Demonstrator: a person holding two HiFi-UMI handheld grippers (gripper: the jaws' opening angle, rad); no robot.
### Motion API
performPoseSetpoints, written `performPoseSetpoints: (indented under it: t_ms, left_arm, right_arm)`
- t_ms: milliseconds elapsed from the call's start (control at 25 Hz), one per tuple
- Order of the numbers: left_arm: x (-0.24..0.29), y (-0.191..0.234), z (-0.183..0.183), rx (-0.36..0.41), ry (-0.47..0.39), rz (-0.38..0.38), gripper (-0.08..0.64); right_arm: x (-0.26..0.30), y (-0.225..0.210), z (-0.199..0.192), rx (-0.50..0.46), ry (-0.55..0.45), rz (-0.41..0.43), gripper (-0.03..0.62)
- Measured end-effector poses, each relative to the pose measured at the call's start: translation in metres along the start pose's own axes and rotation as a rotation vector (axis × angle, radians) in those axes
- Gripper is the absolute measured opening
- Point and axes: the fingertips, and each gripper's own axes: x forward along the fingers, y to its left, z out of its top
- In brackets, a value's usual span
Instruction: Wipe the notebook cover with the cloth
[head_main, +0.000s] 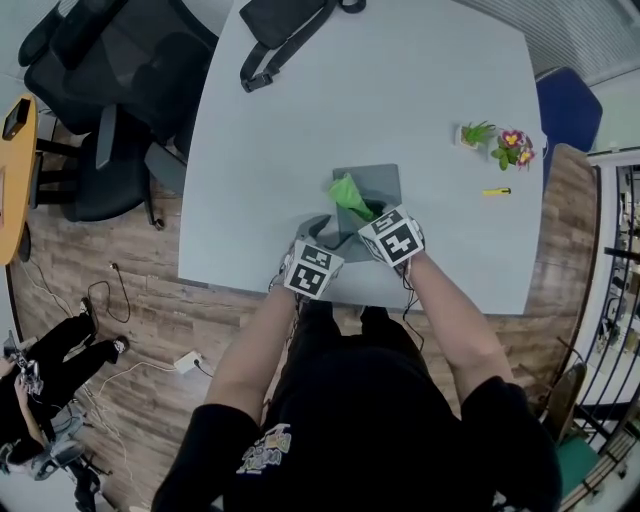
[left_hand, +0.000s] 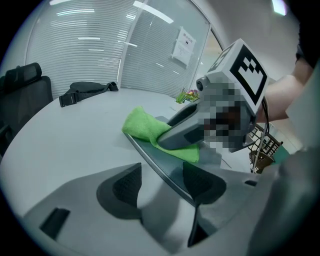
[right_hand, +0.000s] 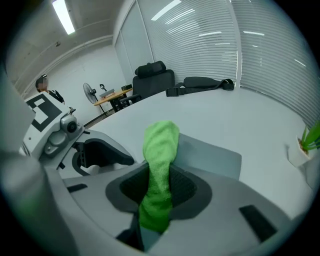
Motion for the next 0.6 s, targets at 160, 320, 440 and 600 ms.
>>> performPoseSetpoints:
  t_ms: [160,320,440,600]
  left_arm:
    - [-0.003,-0.001,0.007,0.007,-0.002,-0.002,0.261]
    - [-0.004,-0.001,0.006,0.006,-0.002,-0.001,0.261]
    - [-0.004,-0.002,0.006,0.007,0.000,-0.002,0.261]
    - [-0.003,-0.001,0.007,0.009,-0.002,-0.001,0.261]
  right_arm:
    - [-0.006,0.005,-0.009,0.055,-0.008,0.000,0.110]
    - [-0.011,0.013,-0.019,0.122,-0.015,0.005,0.110]
    - [-0.016,0.016,-0.027,0.166,-0.021,0.004,0.110]
    - [-0.024,0.019,-0.037,0.260,-0.035,0.007,0.110]
